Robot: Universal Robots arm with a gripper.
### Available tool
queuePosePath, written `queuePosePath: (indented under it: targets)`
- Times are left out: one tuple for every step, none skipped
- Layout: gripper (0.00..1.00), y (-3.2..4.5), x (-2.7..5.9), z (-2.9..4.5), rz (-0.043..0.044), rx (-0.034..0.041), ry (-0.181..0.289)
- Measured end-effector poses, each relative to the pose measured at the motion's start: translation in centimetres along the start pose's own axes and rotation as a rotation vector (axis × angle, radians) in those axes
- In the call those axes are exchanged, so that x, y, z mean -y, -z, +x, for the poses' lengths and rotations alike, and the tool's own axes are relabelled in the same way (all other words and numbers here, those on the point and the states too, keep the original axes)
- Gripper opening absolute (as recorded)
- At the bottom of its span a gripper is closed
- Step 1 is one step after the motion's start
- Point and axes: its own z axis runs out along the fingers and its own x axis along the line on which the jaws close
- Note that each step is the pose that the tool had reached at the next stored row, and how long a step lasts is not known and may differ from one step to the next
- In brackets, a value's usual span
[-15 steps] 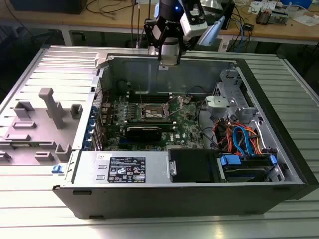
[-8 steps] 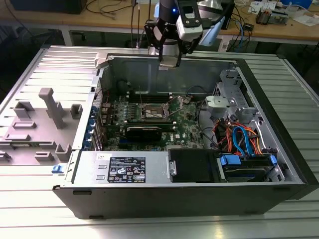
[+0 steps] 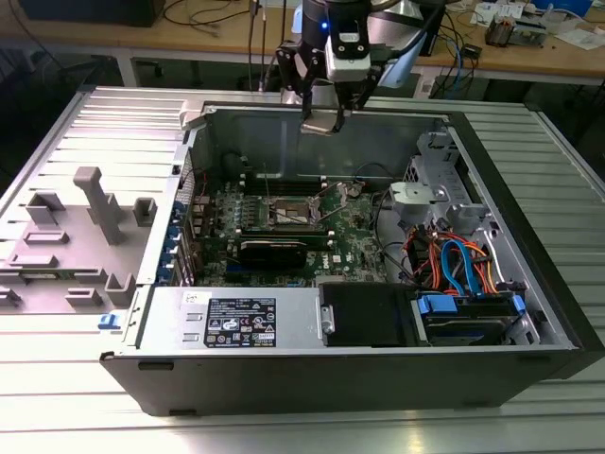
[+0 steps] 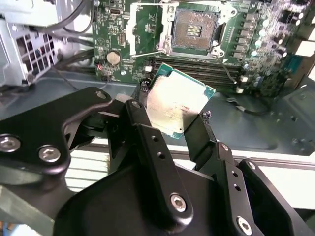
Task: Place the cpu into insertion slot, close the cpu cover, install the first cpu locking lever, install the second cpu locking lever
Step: 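Place the cpu into insertion slot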
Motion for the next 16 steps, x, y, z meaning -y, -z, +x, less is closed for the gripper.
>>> queuePosePath:
  targets:
    - [0.54, -0.05, 0.00, 0.00, -0.0001, 0.0012, -0.014]
    - [0.54, -0.07, 0.01, 0.00, -0.0002, 0.0020, -0.024]
    - [0.54, -0.06, 0.01, 0.00, 0.0001, 0.0025, -0.028]
    - [0.54, -0.07, 0.01, 0.00, 0.0002, 0.0027, -0.029]
    - [0.54, -0.08, 0.01, 0.00, 0.0001, 0.0027, -0.029]
    - [0.54, -0.08, 0.01, 0.00, 0.0000, 0.0027, -0.029]
    - [0.54, -0.08, 0.01, 0.00, 0.0000, 0.0028, -0.029]
    - [0.54, -0.08, 0.01, 0.00, 0.0000, 0.0028, -0.029]
    - [0.54, -0.08, 0.01, 0.00, 0.0000, 0.0028, -0.030]
    - [0.54, -0.08, 0.01, 0.00, 0.0001, 0.0028, -0.030]
    - [0.54, -0.08, 0.01, 0.00, 0.0001, 0.0028, -0.030]
    - [0.54, -0.08, 0.01, 0.00, 0.0000, 0.0028, -0.030]
    - [0.54, -0.08, 0.01, 0.00, 0.0000, 0.0028, -0.030]
    - [0.54, -0.08, 0.01, 0.00, 0.0001, 0.0029, -0.031]
    - [0.54, -0.09, 0.01, 0.00, 0.0000, 0.0033, -0.035]
    - [0.54, -0.11, 0.01, 0.00, -0.0002, 0.0039, -0.043]
